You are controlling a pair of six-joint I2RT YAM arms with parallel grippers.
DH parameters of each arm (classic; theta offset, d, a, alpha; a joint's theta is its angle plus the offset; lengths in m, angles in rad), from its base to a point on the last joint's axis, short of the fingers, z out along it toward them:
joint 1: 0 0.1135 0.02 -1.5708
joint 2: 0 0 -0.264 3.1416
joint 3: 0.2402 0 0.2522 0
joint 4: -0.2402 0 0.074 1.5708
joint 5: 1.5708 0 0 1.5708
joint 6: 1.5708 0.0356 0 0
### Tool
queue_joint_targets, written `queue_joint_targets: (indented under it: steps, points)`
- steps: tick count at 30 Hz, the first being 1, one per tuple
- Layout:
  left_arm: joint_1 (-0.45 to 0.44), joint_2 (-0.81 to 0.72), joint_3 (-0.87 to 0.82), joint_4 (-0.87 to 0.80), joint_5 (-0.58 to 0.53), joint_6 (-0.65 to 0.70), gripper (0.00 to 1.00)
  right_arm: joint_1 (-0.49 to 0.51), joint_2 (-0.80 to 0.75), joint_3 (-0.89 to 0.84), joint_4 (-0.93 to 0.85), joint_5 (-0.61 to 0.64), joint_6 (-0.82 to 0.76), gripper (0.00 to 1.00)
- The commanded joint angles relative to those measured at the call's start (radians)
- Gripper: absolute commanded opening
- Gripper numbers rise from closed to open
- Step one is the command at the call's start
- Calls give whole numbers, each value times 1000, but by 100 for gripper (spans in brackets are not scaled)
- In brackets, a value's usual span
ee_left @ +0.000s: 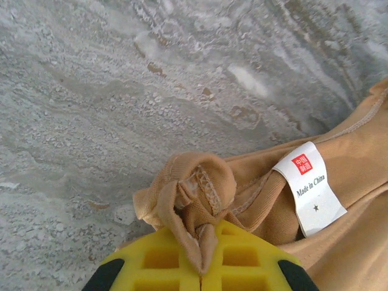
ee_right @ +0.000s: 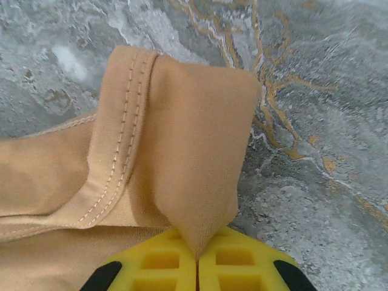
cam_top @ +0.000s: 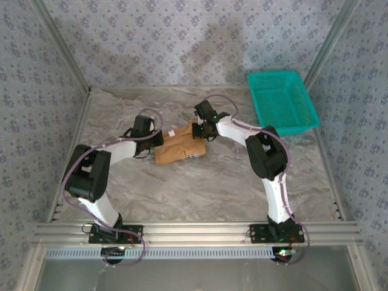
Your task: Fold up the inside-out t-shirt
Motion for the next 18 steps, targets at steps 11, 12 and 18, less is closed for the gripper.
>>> queue_joint_targets:
  steps: [11,12,18]
  points:
    - [-57,-203,229,-380,-272,7,59,16,-190,105,-319,162,151,52]
    - [-74,-221,245,-413,-309,-10,58,27,-218,75,-290,151,181,52]
    - [-113,-235,129,-250,-104,-275,50,60,-233,-31,-97,20,370,39]
